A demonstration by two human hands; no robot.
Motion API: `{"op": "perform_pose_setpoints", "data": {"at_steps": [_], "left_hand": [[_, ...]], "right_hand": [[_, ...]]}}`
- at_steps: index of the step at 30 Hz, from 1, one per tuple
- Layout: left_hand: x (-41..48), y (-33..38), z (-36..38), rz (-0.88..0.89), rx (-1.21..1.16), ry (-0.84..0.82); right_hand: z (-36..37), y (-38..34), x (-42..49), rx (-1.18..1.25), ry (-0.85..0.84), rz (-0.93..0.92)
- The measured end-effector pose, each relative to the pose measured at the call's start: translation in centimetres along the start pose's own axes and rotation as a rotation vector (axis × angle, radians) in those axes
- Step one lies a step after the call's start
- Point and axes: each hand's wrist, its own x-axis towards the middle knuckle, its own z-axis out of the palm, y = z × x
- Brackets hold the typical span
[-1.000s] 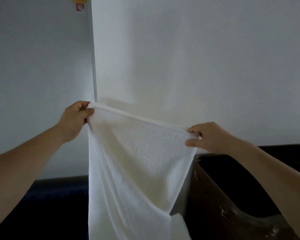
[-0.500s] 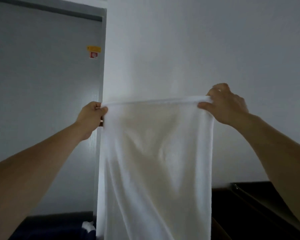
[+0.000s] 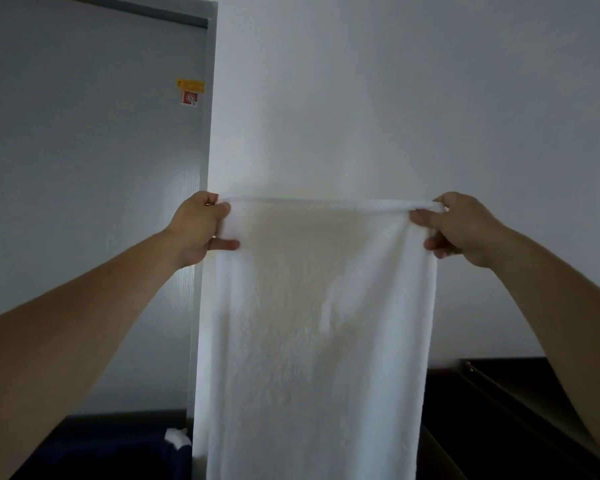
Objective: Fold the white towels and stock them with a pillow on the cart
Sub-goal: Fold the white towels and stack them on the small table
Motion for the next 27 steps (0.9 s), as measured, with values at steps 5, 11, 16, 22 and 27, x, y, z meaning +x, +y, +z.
{"op": "perform_pose_setpoints", "data": {"at_steps": [5, 11, 16, 22, 27], "left_hand": [[0.5, 0.0, 0.4, 0.151, -0.019, 0.199], [-0.1, -1.0, -0.8, 0.173, -0.013, 0.154], [-0.9, -0.8, -1.1, 0.193, -0.093, -0.057], [-0.5, -2.7, -2.7, 0.184, -0.031, 0.060], [0.2, -2.0, -2.4, 0.171, 0.003, 0.202]], "right_hand": [[0.5, 0.6, -0.5, 0.346, -0.111, -0.146], [-0.2, 2.4, -1.0, 0.390, -0.323, 0.056], [1.2, 2.9, -1.0, 0.584, -0.170, 0.092], [2.7, 2.9, -1.8, 0.528, -0.260, 0.109], [5.2, 2.3, -1.7, 0.516, -0.055, -0.025]]}}
